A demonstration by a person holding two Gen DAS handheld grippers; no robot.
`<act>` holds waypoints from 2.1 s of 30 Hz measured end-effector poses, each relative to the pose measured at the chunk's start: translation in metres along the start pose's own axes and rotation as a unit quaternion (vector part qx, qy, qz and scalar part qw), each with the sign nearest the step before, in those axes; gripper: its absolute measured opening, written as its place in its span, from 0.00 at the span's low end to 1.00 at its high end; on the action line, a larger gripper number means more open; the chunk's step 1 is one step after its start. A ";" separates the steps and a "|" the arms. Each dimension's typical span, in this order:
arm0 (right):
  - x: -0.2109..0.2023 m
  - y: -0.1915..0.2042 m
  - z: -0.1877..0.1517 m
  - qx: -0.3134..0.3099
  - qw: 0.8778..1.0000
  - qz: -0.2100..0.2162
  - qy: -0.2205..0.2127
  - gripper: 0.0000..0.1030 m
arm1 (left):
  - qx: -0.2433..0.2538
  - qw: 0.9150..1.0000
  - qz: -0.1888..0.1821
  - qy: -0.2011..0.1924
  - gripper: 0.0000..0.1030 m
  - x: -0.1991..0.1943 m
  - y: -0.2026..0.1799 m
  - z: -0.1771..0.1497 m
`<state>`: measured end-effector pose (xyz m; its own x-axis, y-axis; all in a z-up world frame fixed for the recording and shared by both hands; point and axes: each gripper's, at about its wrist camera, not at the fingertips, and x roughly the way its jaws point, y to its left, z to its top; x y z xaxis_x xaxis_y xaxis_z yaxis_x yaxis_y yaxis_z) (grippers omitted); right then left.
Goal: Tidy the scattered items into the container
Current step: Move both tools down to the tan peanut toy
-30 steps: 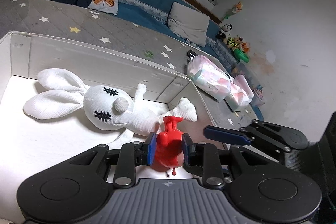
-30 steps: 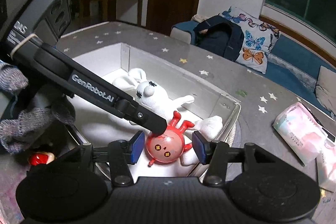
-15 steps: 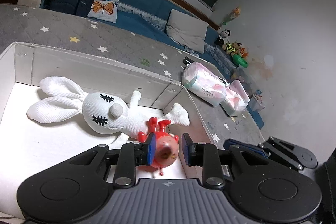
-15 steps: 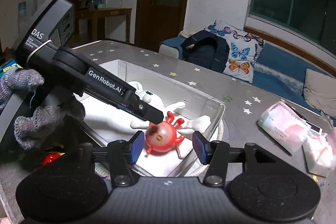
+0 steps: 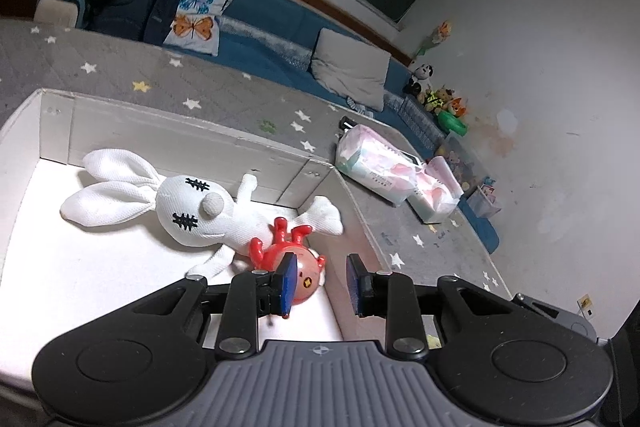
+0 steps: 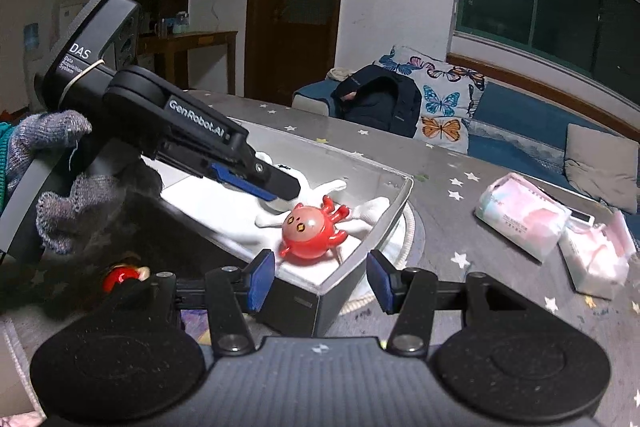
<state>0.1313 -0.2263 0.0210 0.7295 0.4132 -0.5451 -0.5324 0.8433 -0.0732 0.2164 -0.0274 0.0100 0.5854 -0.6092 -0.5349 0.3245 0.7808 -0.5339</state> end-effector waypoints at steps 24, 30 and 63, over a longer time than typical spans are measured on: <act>-0.022 0.030 -0.059 0.036 0.999 0.005 0.019 0.66 | 0.046 0.999 -0.024 0.010 0.29 -0.041 -0.044 -0.071; -0.010 0.032 -0.066 0.047 0.998 0.004 0.028 0.67 | 0.050 0.998 -0.022 0.038 0.29 -0.029 -0.047 -0.078; 0.006 0.032 -0.069 0.063 0.998 0.015 0.025 0.69 | 0.029 0.993 0.022 0.112 0.34 -0.005 -0.039 -0.074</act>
<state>0.0894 -0.2202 -0.0421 0.6900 0.4232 -0.5872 -0.4927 0.8689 0.0473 0.1458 -0.0655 -0.0149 0.4225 -0.5846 -0.6926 0.3478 0.8102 -0.4717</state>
